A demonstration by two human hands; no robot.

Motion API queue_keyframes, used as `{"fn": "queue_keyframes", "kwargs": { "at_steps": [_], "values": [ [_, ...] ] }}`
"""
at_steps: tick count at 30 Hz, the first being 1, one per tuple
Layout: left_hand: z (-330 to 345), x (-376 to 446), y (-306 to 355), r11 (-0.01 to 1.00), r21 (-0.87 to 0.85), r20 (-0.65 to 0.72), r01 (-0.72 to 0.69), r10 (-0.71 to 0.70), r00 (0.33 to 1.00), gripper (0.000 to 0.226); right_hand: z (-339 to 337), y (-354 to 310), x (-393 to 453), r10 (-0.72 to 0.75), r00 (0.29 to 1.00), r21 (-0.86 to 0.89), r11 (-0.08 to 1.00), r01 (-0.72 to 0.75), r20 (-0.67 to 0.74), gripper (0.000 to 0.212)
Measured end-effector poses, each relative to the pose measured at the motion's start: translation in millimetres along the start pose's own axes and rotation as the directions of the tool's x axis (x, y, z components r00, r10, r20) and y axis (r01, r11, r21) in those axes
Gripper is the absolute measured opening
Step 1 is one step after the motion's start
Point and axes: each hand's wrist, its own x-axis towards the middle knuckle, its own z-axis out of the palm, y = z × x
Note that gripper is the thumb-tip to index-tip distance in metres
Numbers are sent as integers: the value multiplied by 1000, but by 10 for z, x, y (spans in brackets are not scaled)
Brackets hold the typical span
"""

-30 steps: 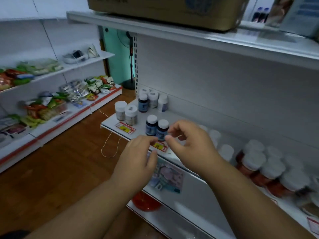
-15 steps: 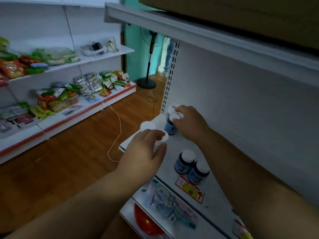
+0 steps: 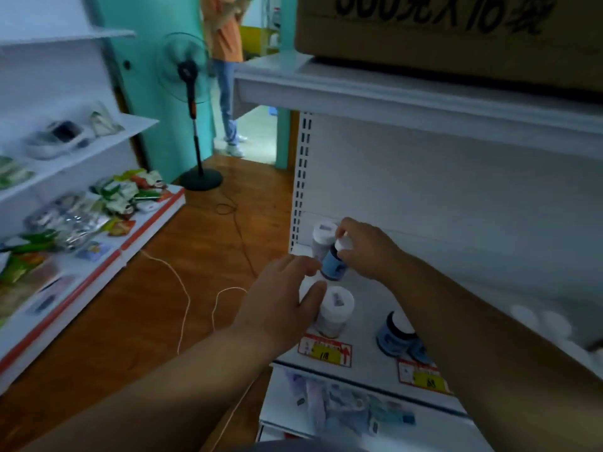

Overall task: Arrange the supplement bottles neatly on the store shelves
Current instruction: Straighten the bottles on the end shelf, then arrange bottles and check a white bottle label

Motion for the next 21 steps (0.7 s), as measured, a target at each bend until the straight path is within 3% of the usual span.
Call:
{"fn": "queue_keyframes", "kwargs": {
  "at_steps": [3, 6, 8, 11, 14, 17, 21],
  "values": [
    [52, 78, -36, 990, -69, 9, -122, 123, 992, 33, -202, -47, -337, 60, 975, 120, 992, -35, -212, 26],
    [192, 112, 30, 961, -162, 52, -225, 235, 971, 39, -399, 9, -807, 170, 881, 251, 966, -61, -441, 25],
    [314, 136, 118, 936, -228, 76, -268, 292, 954, 41, -489, 80, -1146, 283, 811, 374, 923, -86, -512, 20],
    [506, 154, 299, 898, -299, 92, -324, 365, 926, 38, -571, 184, -1562, 423, 757, 527, 841, -124, -498, 18],
    [681, 153, 496, 878, -327, 129, -350, 409, 903, 37, -590, 342, -1815, 477, 731, 545, 821, -172, -488, 24],
    [863, 200, 683, 868, -301, 162, -395, 455, 876, 38, -621, 533, -1940, 491, 728, 506, 832, -229, -478, 29],
    [1124, 245, 849, 900, -111, 262, -422, 437, 861, 55, -730, 877, -1991, 455, 776, 330, 883, -332, -437, 33]
  ]
}}
